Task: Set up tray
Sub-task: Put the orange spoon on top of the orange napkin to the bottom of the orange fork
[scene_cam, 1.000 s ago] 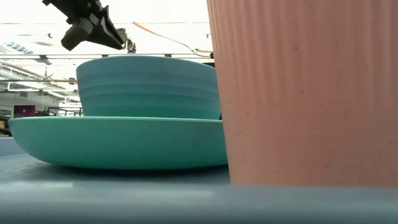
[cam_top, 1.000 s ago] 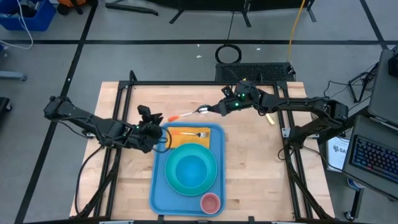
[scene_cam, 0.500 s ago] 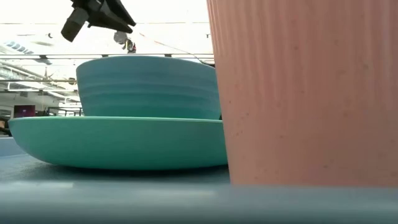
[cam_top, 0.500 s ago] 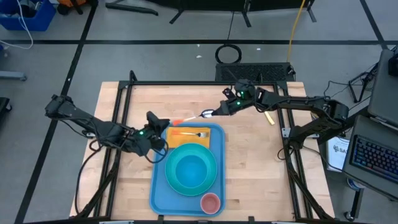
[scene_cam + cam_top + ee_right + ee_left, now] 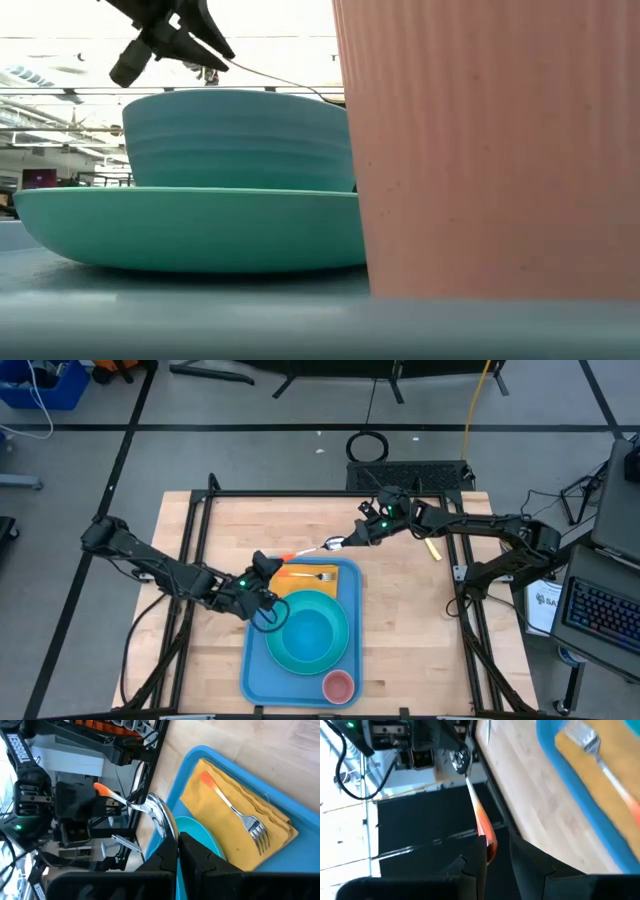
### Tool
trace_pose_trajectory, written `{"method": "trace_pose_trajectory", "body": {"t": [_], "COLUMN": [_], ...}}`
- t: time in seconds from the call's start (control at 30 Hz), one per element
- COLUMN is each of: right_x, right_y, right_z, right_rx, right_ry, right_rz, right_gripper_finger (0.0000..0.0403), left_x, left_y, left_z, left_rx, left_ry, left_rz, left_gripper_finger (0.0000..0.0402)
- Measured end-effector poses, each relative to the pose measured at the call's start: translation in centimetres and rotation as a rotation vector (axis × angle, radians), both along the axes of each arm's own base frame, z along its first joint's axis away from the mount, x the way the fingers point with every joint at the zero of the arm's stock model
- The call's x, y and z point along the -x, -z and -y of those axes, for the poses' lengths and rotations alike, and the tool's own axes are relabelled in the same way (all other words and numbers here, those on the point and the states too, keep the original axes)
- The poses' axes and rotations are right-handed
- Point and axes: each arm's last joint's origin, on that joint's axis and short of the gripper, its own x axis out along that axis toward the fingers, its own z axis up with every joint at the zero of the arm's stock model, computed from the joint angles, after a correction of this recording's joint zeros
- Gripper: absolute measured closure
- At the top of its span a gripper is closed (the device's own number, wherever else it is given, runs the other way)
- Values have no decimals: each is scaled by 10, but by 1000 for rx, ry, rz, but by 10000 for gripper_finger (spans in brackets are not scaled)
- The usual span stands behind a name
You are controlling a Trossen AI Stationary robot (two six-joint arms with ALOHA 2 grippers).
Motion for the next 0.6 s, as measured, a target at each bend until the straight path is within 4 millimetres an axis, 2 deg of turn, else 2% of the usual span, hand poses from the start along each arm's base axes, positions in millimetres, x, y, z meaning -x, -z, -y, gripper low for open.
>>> {"method": "trace_pose_trajectory", "body": {"t": [0.2,0.6], "right_x": [0,-2], "right_y": [0,0], "right_z": [-1,-8], "right_rx": [-18,-39], "right_ry": [-16,-64], "right_rz": [2,1], "right_gripper_finger": [402,402], "left_x": [-5,-8], "left_y": [6,2], "left_z": [-4,-6], "left_rx": [-55,-42], "left_ry": [-84,-147], "left_rz": [3,94], "left_gripper_finger": [314,314]}}
